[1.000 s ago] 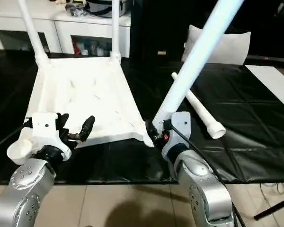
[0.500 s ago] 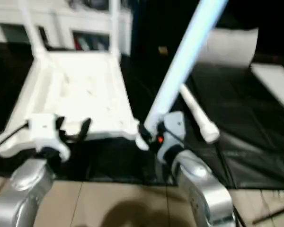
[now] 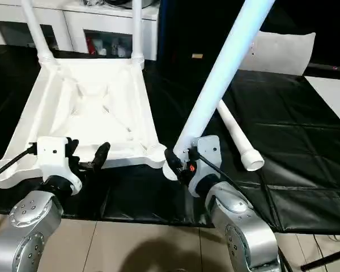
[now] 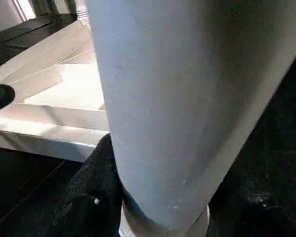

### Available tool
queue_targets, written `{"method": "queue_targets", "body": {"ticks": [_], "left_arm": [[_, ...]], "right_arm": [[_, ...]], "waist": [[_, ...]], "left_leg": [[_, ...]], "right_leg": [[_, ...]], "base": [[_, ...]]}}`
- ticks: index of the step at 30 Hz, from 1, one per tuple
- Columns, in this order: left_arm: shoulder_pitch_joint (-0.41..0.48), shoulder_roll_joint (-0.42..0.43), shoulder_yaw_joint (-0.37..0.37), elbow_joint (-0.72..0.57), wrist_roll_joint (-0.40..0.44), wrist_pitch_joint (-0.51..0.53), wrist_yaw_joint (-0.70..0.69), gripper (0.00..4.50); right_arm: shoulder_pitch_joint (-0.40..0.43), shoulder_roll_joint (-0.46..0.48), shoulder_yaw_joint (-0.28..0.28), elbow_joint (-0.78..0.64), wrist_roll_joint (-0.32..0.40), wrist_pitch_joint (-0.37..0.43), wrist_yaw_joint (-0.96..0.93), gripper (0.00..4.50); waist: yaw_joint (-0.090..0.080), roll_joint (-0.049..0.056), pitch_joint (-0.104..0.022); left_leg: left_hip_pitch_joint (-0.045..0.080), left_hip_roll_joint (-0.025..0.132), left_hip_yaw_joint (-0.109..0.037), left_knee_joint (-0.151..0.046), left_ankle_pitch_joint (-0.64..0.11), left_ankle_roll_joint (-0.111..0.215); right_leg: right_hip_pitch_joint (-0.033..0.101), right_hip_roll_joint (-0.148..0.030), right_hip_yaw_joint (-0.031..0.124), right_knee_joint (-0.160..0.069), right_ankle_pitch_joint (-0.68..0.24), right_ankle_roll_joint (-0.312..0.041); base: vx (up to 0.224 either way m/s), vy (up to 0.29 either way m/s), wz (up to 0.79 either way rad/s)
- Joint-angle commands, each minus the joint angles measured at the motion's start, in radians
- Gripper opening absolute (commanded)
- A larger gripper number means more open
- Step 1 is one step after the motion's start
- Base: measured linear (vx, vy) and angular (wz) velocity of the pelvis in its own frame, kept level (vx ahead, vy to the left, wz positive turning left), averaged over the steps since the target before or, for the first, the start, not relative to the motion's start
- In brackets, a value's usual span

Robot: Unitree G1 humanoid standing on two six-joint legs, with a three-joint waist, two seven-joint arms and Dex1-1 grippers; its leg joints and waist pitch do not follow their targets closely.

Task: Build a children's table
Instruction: Pick table leg

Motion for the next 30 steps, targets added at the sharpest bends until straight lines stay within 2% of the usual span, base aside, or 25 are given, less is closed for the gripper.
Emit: {"method": "queue_targets", "body": {"ticks": [1,3,4,5,6,7,8,9,10,12,14,16,17,18,19,20,21,22,23,24,25,26,27,29,30], "left_arm": [[0.005,0.003,-0.009,-0.032,0.004,0.011,-0.012,4.28],[0.005,0.005,-0.009,-0.034,0.003,0.013,-0.014,4.28],[0.005,0.006,-0.009,-0.036,0.001,0.016,-0.015,4.28],[0.005,0.007,-0.010,-0.036,0.001,0.017,-0.016,4.28],[0.005,0.008,-0.010,-0.037,0.001,0.017,-0.017,4.28],[0.003,0.009,-0.011,-0.036,0.001,0.017,-0.019,4.28],[0.002,0.009,-0.011,-0.034,0.001,0.017,-0.021,4.28],[0.000,0.009,-0.010,-0.033,0.001,0.017,-0.021,4.28],[-0.001,0.009,-0.010,-0.033,0.000,0.018,-0.022,4.28],[-0.002,0.009,-0.009,-0.032,-0.001,0.018,-0.023,4.28],[0.000,0.009,-0.009,-0.032,0.000,0.017,-0.027,4.28],[0.004,0.010,-0.012,-0.033,0.004,0.014,-0.030,4.28],[0.006,0.012,-0.015,-0.034,0.005,0.014,-0.032,4.28],[0.006,0.012,-0.015,-0.034,0.005,0.014,-0.032,4.28],[0.010,0.016,-0.021,-0.037,0.007,0.014,-0.036,4.28],[0.010,0.016,-0.021,-0.037,0.007,0.014,-0.036,4.28],[0.011,0.017,-0.022,-0.038,0.007,0.014,-0.036,4.28],[0.013,0.018,-0.021,-0.040,0.006,0.015,-0.038,4.28],[0.013,0.018,-0.021,-0.040,0.006,0.015,-0.039,4.28],[0.012,0.020,-0.020,-0.040,0.007,0.017,-0.042,4.28],[0.011,0.021,-0.019,-0.040,0.006,0.016,-0.045,4.28],[0.009,0.026,-0.020,-0.042,0.004,0.018,-0.051,4.28],[0.008,0.038,-0.025,-0.042,0.006,0.020,-0.062,4.28],[0.009,0.051,-0.031,-0.043,0.006,0.026,-0.071,4.28],[0.007,0.068,-0.038,-0.043,-0.001,0.039,-0.089,4.28]], "right_arm": [[-0.015,0.004,-0.021,-0.013,0.004,0.003,-0.006,1.89],[-0.017,-0.001,-0.019,-0.013,0.001,0.000,-0.002,1.89],[-0.016,-0.001,-0.020,-0.013,0.003,-0.004,0.001,1.89],[-0.014,-0.002,-0.018,-0.015,0.000,-0.012,0.002,1.89],[-0.009,0.011,-0.028,-0.016,0.014,-0.011,0.000,1.89],[-0.007,0.014,-0.032,-0.017,0.018,-0.010,-0.002,1.89],[-0.003,0.009,-0.029,-0.019,0.016,-0.010,0.001,1.89],[-0.003,0.005,-0.025,-0.020,0.013,-0.012,0.003,1.89],[-0.001,0.004,-0.023,-0.021,0.014,-0.013,0.005,1.89],[0.000,0.006,-0.022,-0.023,0.017,-0.014,0.006,1.89],[0.002,0.006,-0.017,-0.026,0.018,-0.014,0.010,1.89],[0.003,0.007,-0.018,-0.027,0.019,-0.014,0.011,1.89],[0.003,0.008,-0.019,-0.027,0.018,-0.014,0.012,1.89],[0.003,0.008,-0.019,-0.027,0.018,-0.014,0.012,1.89],[0.004,0.003,-0.017,-0.027,0.015,-0.018,0.017,1.89],[0.004,0.003,-0.017,-0.027,0.015,-0.018,0.017,1.89],[0.004,0.000,-0.016,-0.027,0.014,-0.020,0.018,1.89],[0.005,-0.004,-0.014,-0.028,0.014,-0.022,0.019,1.89],[0.005,-0.005,-0.014,-0.028,0.014,-0.022,0.019,1.89],[0.006,-0.007,-0.016,-0.029,0.012,-0.023,0.016,1.89],[0.006,-0.006,-0.018,-0.030,0.013,-0.023,0.014,1.89],[0.007,-0.006,-0.022,-0.031,0.013,-0.025,0.012,1.89],[0.009,-0.005,-0.025,-0.032,0.011,-0.027,0.010,1.89],[0.010,-0.005,-0.027,-0.033,0.007,-0.033,0.011,1.89],[0.011,-0.007,-0.031,-0.034,0.005,-0.054,0.019,1.89]], "waist": [[-0.002,0.011,-0.017],[0.004,0.010,-0.027],[0.003,0.013,-0.024],[-0.012,0.032,-0.031],[-0.016,0.023,-0.020],[-0.019,0.041,-0.029],[-0.030,0.038,-0.028],[-0.032,0.046,-0.032],[-0.035,0.039,-0.031],[-0.004,0.029,-0.043],[0.009,0.017,-0.058],[0.005,0.022,-0.066],[-0.002,0.033,-0.074],[-0.022,0.038,-0.078],[-0.037,0.046,-0.087],[-0.070,0.042,-0.100],[-0.056,0.031,-0.068],[-0.060,-0.002,-0.066],[-0.060,-0.002,-0.066],[0.008,-0.013,-0.035],[0.005,-0.033,-0.054],[0.019,-0.037,-0.064],[0.015,-0.038,-0.064],[0.015,0.008,-0.050],[0.003,0.046,-0.070]], "left_leg": [[-0.011,0.035,-0.030,-0.092,-0.461,0.042],[-0.047,0.018,-0.048,-0.068,-0.372,0.081],[-0.045,0.018,-0.047,-0.061,-0.350,0.087],[0.036,0.039,-0.028,-0.054,-0.348,0.060],[0.043,0.048,-0.031,-0.067,-0.386,0.051],[0.060,0.086,-0.048,-0.099,-0.450,0.031],[0.074,0.110,-0.064,-0.123,-0.489,0.041],[0.081,0.109,-0.064,-0.128,-0.455,0.060],[0.071,0.100,-0.057,-0.127,-0.418,0.076],[-0.001,0.033,0.008,-0.079,-0.199,0.097],[-0.042,0.013,0.011,-0.043,-0.030,0.137],[-0.038,0.010,0.005,-0.045,0.073,0.167],[-0.002,0.016,-0.006,-0.053,0.164,0.195],[0.063,0.036,-0.045,-0.059,0.302,0.272],[0.130,0.062,-0.082,-0.055,0.389,0.338],[0.264,0.160,-0.176,-0.047,0.542,0.484],[0.224,0.175,-0.154,-0.052,0.567,0.530],[0.163,0.061,-0.068,-0.028,0.400,0.446],[0.163,0.061,-0.068,-0.028,0.400,0.446],[0.000,-0.067,-0.008,0.094,-0.035,0.312],[-0.050,-0.032,-0.033,0.135,-0.046,0.244],[-0.082,-0.026,-0.046,0.123,0.056,0.112],[-0.082,-0.027,-0.041,0.060,0.192,0.062],[-0.044,-0.010,-0.034,-0.035,0.328,0.060],[-0.034,0.043,-0.058,-0.020,0.446,0.078]], "right_leg": [[0.064,-0.119,0.020,-0.134,-0.810,0.022],[0.115,-0.173,-0.010,-0.147,-0.886,0.031],[0.117,-0.181,-0.021,-0.156,-0.896,0.023],[0.064,-0.139,-0.013,-0.169,-0.843,0.000],[0.061,-0.118,-0.025,-0.160,-0.768,-0.019],[0.072,-0.091,-0.025,-0.125,-0.574,-0.062],[0.067,-0.082,-0.024,-0.087,-0.407,-0.107],[0.069,-0.087,-0.019,-0.066,-0.286,-0.152],[0.078,-0.091,-0.014,-0.065,-0.248,-0.171],[0.169,-0.128,0.026,-0.107,-0.312,-0.206],[0.210,-0.129,0.046,-0.109,-0.289,-0.193],[0.206,-0.098,0.030,-0.087,-0.171,-0.183],[0.182,-0.070,0.007,-0.058,-0.050,-0.174],[0.134,-0.037,-0.020,-0.016,0.041,-0.144],[0.077,-0.033,-0.032,0.013,0.033,-0.120],[-0.075,-0.065,-0.020,0.080,-0.134,-0.020],[-0.103,-0.105,0.016,0.097,-0.140,0.030],[-0.059,-0.115,0.049,0.023,0.021,-0.033],[-0.059,-0.115,0.049,0.023,0.021,-0.033],[0.124,-0.241,0.229,-0.104,-0.061,-0.249],[0.176,-0.261,0.246,-0.090,-0.043,-0.338],[0.190,-0.202,0.185,-0.033,0.192,-0.371],[0.165,-0.144,0.129,0.006,0.548,-0.335],[0.107,-0.085,0.055,0.016,0.559,-0.250],[0.100,-0.049,0.042,0.045,0.481,-0.141]], "base": [[0.000,0.000,0.00],[0.032,0.001,0.30],[0.046,0.005,0.42],[0.084,0.008,0.47],[0.098,0.009,0.27],[0.098,0.009,0.27],[0.088,0.018,0.06],[0.110,0.013,-0.02],[0.110,0.013,-0.02],[0.090,0.006,-0.05],[0.107,0.013,-0.03],[0.148,0.013,-0.05],[0.149,0.015,-0.01],[0.191,0.003,0.03],[0.191,0.003,0.03],[0.168,-0.016,0.05],[0.054,-0.028,0.07],[0.054,-0.028,0.07],[0.000,0.000,0.00],[0.000,0.000,0.00],[0.000,0.000,0.00],[0.088,-0.019,-0.04],[0.079,-0.045,-0.12],[0.034,-0.035,-0.17],[0.000,0.000,0.00]]}}
